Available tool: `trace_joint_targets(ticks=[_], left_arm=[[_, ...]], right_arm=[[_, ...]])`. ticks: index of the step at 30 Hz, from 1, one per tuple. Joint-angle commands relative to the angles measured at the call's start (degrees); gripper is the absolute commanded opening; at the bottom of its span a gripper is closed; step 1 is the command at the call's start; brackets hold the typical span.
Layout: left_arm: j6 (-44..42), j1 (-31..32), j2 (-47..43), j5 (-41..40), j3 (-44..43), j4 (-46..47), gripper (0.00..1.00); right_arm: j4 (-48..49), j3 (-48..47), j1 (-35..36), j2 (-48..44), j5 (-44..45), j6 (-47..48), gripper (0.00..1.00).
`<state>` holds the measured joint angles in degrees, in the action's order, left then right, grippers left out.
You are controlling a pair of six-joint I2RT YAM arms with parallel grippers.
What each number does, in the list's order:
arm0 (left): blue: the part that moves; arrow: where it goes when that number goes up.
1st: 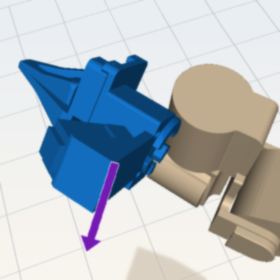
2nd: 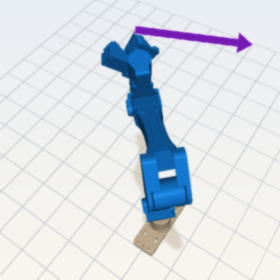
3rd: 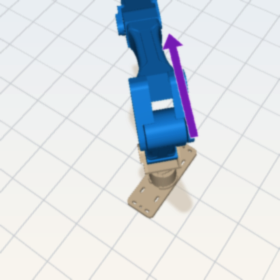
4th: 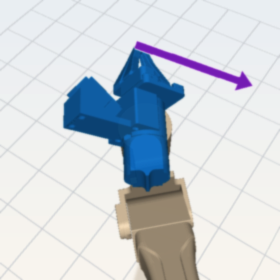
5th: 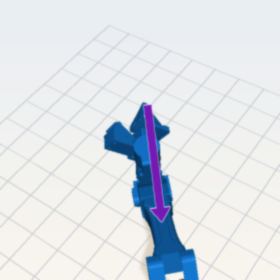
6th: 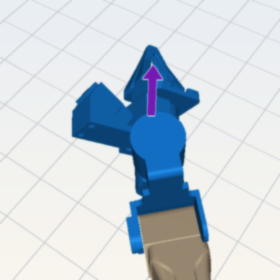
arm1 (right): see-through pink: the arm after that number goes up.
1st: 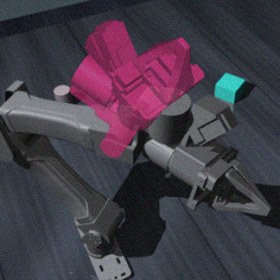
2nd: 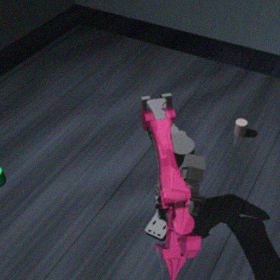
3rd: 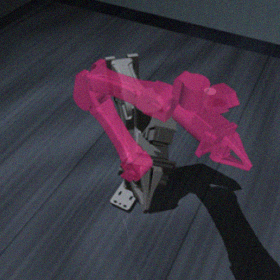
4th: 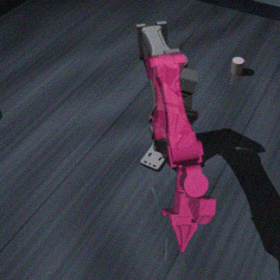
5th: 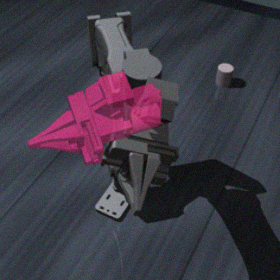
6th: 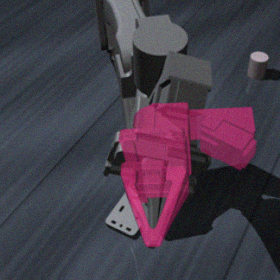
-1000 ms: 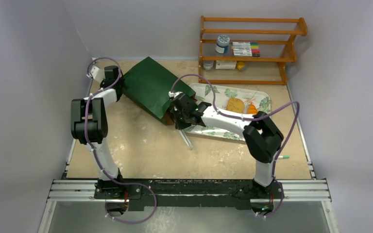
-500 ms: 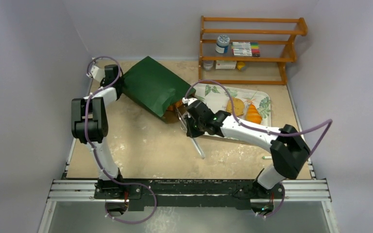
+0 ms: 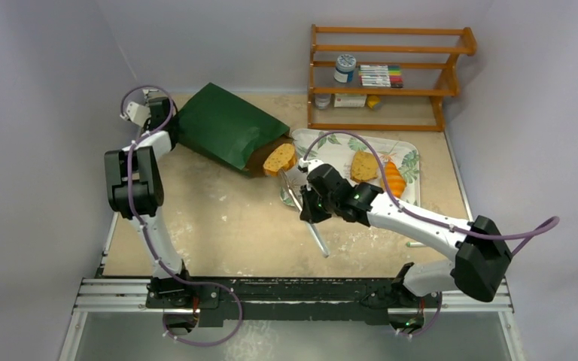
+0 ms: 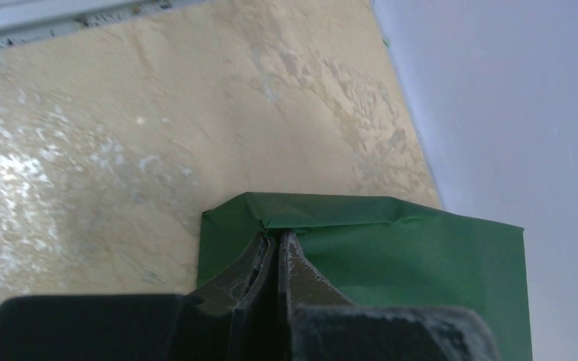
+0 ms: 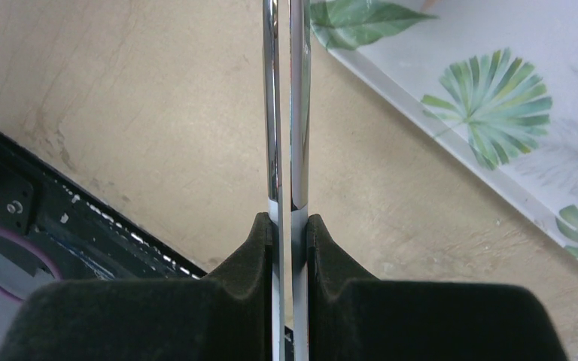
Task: Take the fake bread out of the paper bag
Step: Take out the fake bread from the paper bag, then place the fake bread in the container.
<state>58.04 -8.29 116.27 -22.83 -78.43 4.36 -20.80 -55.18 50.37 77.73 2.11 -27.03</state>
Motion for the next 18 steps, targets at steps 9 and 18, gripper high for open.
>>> trace_joint_targets(ticks=[9, 18], left_arm=[[-1.2, -4.3, -1.2, -2.7, -0.2, -0.7, 0.0], [-1.8, -6.7, -4.1, -0.6, 4.1, 0.9, 0.0]], right_arm=[[-4.1, 3.5, 0.7, -8.8, 1.8, -5.3, 0.01], [-5.5, 6.2, -0.7, -9.7, 7.0, -11.5, 0.02]])
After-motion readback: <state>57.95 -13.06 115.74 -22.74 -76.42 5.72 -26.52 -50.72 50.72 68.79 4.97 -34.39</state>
